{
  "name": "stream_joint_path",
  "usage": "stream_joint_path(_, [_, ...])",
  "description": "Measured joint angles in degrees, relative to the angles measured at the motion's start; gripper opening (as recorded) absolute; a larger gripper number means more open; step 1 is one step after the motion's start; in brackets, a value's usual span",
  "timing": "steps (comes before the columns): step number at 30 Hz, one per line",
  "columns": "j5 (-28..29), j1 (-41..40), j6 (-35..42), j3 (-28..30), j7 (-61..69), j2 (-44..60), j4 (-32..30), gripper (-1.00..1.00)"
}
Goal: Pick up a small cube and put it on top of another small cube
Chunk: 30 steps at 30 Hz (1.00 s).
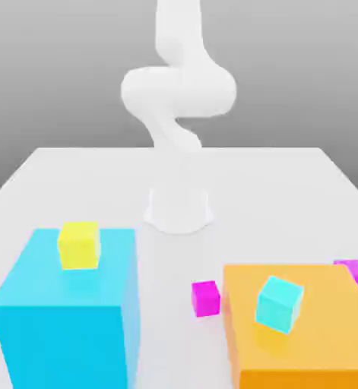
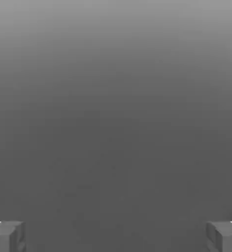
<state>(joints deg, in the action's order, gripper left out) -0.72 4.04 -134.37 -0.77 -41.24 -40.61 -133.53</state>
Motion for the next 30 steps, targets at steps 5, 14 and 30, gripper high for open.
stream_joint_path(5, [-1.4, 8.0, -5.3, -2.2, 9.4, 10.7, -3.6, 0.0])
stream_joint_path(14, [-2.0, 19.9, -14.6, -8.7, 24.4, 29.3, -9.8, 0.0])
stream_joint_path(30, [14.4, 37.1, -33.0, -7.9, 27.9, 60.8, -14.2, -1.0])
